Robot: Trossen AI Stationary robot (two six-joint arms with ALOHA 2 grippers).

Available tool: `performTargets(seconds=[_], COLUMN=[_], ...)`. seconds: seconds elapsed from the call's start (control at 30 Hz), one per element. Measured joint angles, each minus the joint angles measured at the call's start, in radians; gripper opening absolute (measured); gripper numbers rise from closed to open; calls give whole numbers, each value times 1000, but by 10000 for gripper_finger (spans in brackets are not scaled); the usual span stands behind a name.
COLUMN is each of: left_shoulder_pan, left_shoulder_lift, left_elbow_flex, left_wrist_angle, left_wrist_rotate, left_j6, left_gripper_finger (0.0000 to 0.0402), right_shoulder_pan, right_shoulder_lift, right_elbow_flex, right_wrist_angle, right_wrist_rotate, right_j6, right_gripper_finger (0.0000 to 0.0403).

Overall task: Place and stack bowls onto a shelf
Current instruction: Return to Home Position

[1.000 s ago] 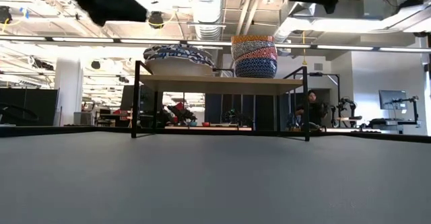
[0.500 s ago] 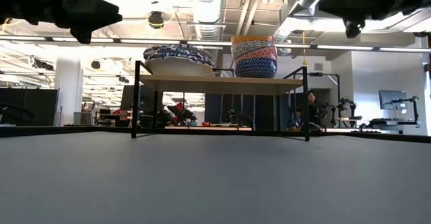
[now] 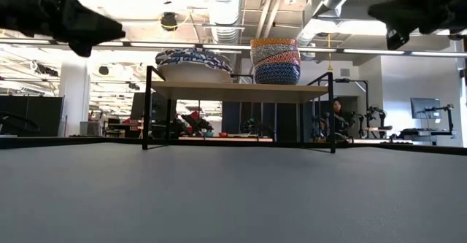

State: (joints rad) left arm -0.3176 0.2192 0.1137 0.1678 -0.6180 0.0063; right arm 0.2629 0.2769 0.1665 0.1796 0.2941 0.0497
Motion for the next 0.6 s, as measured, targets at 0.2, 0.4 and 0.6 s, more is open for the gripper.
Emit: performTargets(seconds=[0.2,0.4,0.6], left_shoulder_pan=[0,0,0], left_shoulder_lift=[0,-6,-6], left_elbow_flex=[-94,-102,-103], left_wrist_angle=[124,105,-12], left_wrist_rotate=[-22,-26,-62], left_j6=[1,-26,-107], left_gripper_finger=[116,116,116], right_shoulder_pan=[-17,-17,-17], right_shoulder_lift=[-113,-210,-274], right_elbow_flex=[-41,-95,-145], right_wrist_angle=[-78,-133,-137], right_wrist_rotate=[-12,-11,-9], right_j6=[29,75,100], right_gripper_finger=[20,21,21])
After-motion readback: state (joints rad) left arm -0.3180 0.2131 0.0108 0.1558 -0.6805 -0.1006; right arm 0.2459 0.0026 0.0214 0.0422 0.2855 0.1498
